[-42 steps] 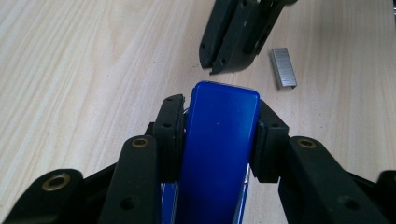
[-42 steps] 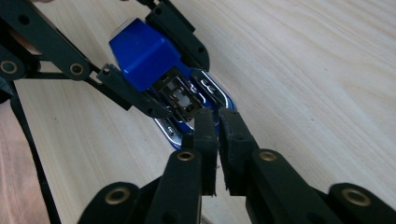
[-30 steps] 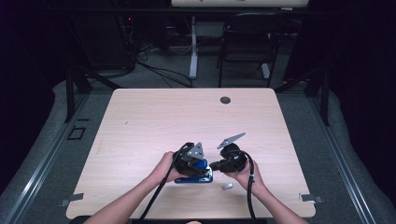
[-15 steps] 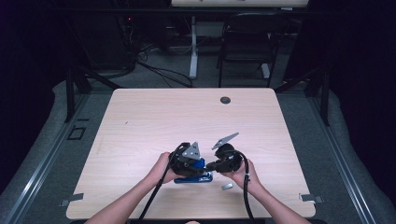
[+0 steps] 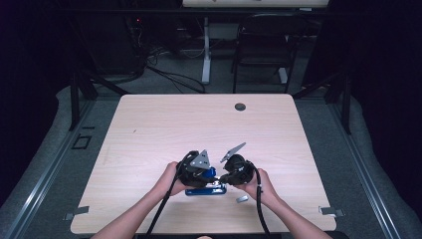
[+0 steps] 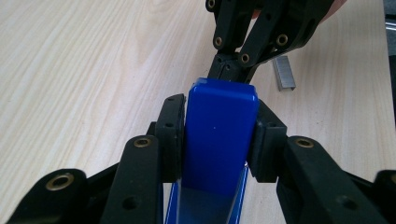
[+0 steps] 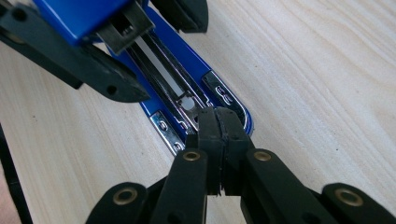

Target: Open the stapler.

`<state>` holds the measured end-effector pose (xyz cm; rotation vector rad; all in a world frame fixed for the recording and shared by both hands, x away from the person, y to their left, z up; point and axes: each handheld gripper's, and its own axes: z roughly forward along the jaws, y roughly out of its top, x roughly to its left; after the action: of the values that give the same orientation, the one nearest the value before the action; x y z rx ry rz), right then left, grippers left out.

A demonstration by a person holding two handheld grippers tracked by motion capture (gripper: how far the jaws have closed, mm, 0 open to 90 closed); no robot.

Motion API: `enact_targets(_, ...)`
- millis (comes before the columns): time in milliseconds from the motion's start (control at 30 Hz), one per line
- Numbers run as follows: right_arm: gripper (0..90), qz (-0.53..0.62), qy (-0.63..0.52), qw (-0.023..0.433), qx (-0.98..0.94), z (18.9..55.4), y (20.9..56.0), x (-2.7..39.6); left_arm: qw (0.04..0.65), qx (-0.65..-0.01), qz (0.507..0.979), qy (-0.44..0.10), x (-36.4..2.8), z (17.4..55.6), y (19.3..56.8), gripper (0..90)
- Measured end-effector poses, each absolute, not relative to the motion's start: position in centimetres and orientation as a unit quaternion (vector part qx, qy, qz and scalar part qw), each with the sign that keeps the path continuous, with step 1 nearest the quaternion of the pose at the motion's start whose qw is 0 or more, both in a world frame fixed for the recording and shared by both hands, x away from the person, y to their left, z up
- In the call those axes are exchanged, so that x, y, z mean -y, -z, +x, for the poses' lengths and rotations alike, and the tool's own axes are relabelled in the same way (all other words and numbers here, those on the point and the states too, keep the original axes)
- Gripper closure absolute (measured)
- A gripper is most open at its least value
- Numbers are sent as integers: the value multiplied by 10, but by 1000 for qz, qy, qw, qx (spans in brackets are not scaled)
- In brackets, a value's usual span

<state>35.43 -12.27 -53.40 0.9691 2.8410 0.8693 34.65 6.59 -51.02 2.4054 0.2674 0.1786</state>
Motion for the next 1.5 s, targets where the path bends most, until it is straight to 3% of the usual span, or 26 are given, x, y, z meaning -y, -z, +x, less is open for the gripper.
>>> enact_targets(1500,900,311,-263,-27,-913,365,532,121,341,-139,926,-82,-103,339,493,646)
